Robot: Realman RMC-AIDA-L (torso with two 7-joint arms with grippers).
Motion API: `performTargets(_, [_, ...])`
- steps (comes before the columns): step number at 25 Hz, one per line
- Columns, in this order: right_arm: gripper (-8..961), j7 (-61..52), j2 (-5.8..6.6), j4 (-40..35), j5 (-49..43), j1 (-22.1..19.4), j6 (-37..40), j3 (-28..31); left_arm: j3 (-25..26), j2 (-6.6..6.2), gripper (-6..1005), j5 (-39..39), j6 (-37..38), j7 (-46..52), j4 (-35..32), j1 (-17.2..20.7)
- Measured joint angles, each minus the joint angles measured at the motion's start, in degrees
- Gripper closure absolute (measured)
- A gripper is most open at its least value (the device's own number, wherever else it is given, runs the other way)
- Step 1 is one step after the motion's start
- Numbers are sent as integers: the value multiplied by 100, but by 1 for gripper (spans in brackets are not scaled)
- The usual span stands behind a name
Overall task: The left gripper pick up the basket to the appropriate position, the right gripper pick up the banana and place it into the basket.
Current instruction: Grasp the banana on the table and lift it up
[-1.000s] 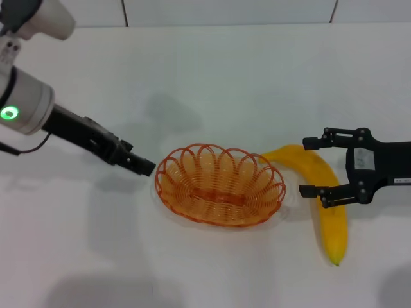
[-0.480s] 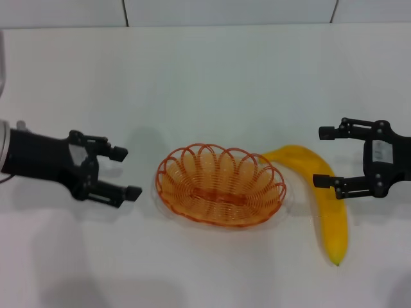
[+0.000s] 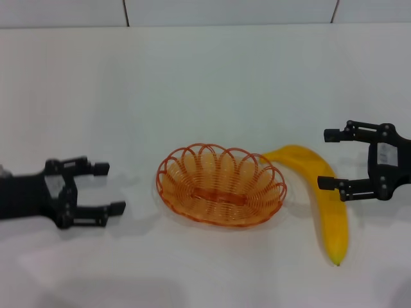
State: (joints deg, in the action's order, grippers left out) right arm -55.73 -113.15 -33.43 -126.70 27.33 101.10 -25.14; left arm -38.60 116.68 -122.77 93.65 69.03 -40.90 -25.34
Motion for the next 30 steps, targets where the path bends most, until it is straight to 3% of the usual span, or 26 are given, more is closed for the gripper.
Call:
performTargets(5, [177, -20, 11, -4, 3, -77, -39, 0, 383, 2, 117, -69, -128, -758, 689, 114])
performTargets(11, [180, -558, 141, -314, -178, -215, -61, 0, 409, 1, 118, 55, -199, -858, 784, 74])
performTargets(16, [182, -1428, 105, -869, -493, -178, -218, -20, 511, 6, 117, 66, -236, -866, 808, 63])
performTargets(22, [184, -3035, 137, -1265, -1118, 223, -337, -75, 612, 11, 117, 98, -263, -873, 815, 59])
performTargets(27, [186, -4135, 220, -2042, -1617, 725, 430, -176, 647, 2, 118, 148, -277, -880, 819, 38])
performTargets(30, [187, -4650, 200, -2422, -1721, 946, 782, -483, 651, 0, 117, 149, -285, -886, 821, 3])
